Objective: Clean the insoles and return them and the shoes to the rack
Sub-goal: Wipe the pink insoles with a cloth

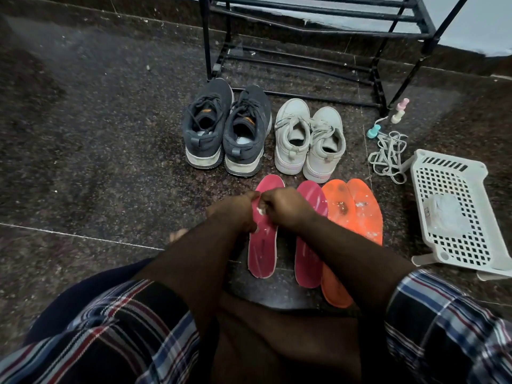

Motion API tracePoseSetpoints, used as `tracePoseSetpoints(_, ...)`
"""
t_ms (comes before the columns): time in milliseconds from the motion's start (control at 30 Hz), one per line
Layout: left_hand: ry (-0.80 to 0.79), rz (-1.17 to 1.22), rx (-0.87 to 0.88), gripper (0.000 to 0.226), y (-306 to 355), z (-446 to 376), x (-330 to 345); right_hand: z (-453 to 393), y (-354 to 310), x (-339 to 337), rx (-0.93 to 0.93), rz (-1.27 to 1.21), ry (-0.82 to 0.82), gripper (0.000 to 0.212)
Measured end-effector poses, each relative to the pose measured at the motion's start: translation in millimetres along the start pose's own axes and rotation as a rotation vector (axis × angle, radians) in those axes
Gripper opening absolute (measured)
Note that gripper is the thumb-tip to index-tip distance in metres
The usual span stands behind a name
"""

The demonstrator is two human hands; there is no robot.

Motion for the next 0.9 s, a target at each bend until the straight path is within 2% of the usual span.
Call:
tracePoseSetpoints(67,-0.009,-0.004,-0.012,0.104,0.1,-0.5,0.9,-8.1,15.2,-12.2,0.149,-0.043,0.084,0.017)
tracePoseSetpoints(100,-0.012,-0.003,-0.013,0.105,0.5,-0.9,1.2,-11.7,21.9,-18.0,0.221,-0.144,0.120,0.014)
tracePoseSetpoints(167,-0.016,0.011,-0.007,0.105,0.8,-1.8,1.4,-16.4,26.1,-26.4,0.245,-0.363,0.127,0.015)
tracePoseSetpoints(200,-0.015,0.015,-0.004,0.105,0.9,-2.7,1.4,-17.2,25.1,-28.8,0.208,-0.390,0.101,0.016)
tracePoseSetpoints(267,-0.018,0.011,-0.008,0.106,1.1,-3.6,1.5,-18.6,26.7,-28.3,0.146,-0.256,0.036,0.017)
tracePoseSetpoints(367,-0.012,-0.006,-0.013,0.107,-0.2,-3.4,2.0,-21.2,30.0,-28.1,0.047,0.069,0.055,0.021)
tracePoseSetpoints(567,-0.003,-0.012,-0.002,0.106,-1.0,-3.6,1.6,-10.4,23.1,-14.5,-0.059,0.285,-0.007,0.012)
tracePoseSetpoints(667,-0.005,-0.014,0.004,0.107,-0.8,-4.0,1.7,-2.5,13.6,-10.9,-0.091,0.319,-0.028,0.013)
tracePoseSetpoints(900,-0.006,-0.023,-0.012,0.110,0.0,-4.2,2.3,31.2,-6.2,-1.5,-0.128,0.210,-0.100,0.024)
Point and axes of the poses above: each hand's wrist, its own z-axis away from the middle knuckle, its own x-axis out of the palm, y = z × x, the point moved 4 cm from there along -z, towards the middle knuckle, and after that the axes turned 5 degrees about z, right-handed, at the moved point
